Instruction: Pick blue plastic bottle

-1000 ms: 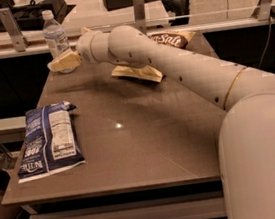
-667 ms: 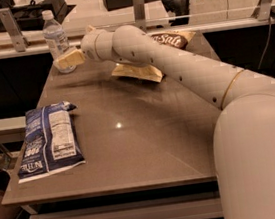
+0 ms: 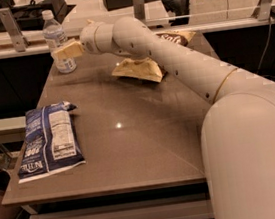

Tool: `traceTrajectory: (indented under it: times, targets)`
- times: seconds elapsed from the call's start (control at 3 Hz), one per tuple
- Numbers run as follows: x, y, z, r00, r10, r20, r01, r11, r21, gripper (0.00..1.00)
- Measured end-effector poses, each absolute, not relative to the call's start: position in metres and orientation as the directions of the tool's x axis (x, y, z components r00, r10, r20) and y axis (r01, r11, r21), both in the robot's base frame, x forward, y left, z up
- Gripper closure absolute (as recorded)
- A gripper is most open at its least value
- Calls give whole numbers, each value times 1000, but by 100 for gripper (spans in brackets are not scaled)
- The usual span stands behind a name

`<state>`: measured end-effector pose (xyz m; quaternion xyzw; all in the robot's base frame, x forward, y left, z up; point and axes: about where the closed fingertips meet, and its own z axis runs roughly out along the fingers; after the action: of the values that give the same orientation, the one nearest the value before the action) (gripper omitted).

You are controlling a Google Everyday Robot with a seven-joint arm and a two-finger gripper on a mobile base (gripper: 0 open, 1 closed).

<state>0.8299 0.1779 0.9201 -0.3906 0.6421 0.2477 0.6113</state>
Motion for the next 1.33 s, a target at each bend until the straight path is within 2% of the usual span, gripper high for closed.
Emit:
traceTrajectory:
  times: [1.0,1.33]
  targets:
    - [812,248,929,14,-108,-994,-867,494,-66,0]
    - [811,249,928,14,-109,-994,-867,494,-66,18]
